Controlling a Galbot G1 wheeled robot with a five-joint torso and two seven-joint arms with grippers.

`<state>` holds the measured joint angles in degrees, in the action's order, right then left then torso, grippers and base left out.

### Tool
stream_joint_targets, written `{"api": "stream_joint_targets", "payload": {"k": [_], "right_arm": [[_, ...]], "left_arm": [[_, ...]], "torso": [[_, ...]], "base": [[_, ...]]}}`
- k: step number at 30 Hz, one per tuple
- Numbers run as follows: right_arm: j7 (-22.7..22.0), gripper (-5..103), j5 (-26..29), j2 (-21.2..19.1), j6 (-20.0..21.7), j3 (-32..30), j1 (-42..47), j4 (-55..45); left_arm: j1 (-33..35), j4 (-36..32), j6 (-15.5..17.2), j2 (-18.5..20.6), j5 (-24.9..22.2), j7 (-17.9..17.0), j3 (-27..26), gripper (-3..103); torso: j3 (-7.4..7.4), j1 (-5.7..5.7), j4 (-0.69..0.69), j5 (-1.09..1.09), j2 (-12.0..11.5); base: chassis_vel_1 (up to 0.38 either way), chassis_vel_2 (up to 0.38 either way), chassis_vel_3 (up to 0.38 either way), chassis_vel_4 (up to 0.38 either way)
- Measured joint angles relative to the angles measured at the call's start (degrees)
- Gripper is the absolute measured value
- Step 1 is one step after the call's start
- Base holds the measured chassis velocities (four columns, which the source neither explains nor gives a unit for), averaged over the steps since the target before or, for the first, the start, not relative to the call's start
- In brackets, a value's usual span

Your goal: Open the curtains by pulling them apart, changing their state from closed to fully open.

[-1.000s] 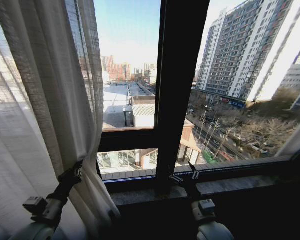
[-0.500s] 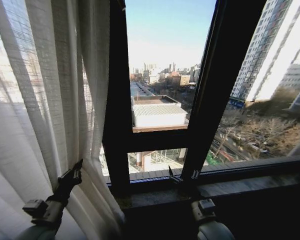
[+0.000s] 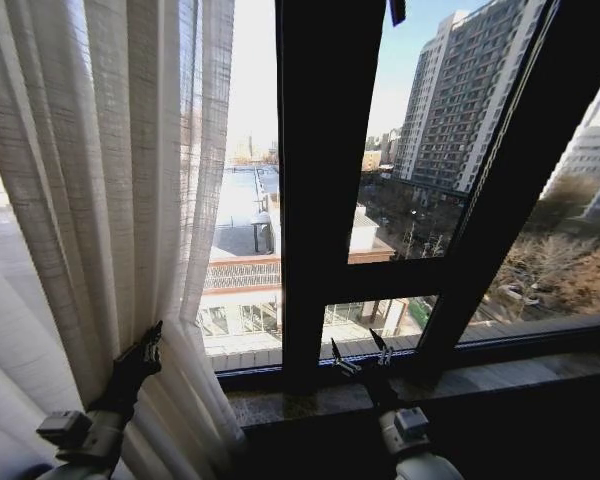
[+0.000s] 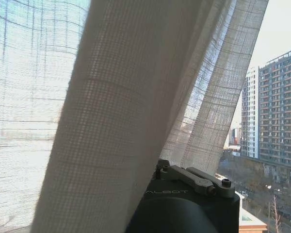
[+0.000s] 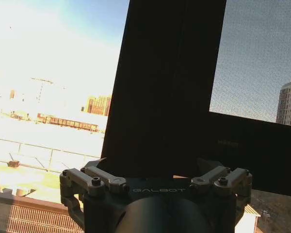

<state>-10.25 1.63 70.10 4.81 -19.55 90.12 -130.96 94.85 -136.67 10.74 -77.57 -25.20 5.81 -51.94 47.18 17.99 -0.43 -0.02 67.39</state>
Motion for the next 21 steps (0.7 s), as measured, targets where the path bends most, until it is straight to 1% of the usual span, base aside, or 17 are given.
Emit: {"api": "stream_joint_targets", "payload": {"k": [6,10,15,18,21], "right_arm": [[0.6,100,-0.4,0.1,-1.2,0.2,0.5,0.1],[0.7,100,-0.4,0.3,-1.7,0.4,0.6,0.1],[0.7,100,-0.4,0.4,-1.8,0.6,0.6,0.1],[0.7,100,-0.5,0.5,-1.8,0.6,0.5,0.5],[0.7,100,-0.5,0.5,-1.8,0.6,0.5,0.7]], "left_arm": [[0.5,-0.4,-0.1,-0.6,0.0,0.0,0.1,0],[1.1,-0.5,-0.4,-0.7,0.0,0.0,-0.2,0],[1.1,-0.5,-0.6,-0.9,-0.1,0.0,-0.3,0],[0.7,-0.2,-1.7,-1.2,-0.9,0.0,-0.1,0],[0.6,0.2,-2.2,-1.3,-1.1,0.0,0.1,0]], "torso": [[0.01,0.0,-0.01,0.05,0.0],[0.0,0.0,-0.01,0.01,0.0],[0.0,0.0,0.0,-0.01,0.0],[0.01,-0.01,-0.01,0.07,0.0],[0.01,-0.01,-0.02,0.08,0.0]], "base": [[0.286,0.293,-0.296,-0.279],[0.187,0.198,-0.21,-0.209],[0.082,0.079,-0.077,-0.063],[0.0,0.0,0.0,0.0],[-0.011,-0.006,0.01,0.019]]}}
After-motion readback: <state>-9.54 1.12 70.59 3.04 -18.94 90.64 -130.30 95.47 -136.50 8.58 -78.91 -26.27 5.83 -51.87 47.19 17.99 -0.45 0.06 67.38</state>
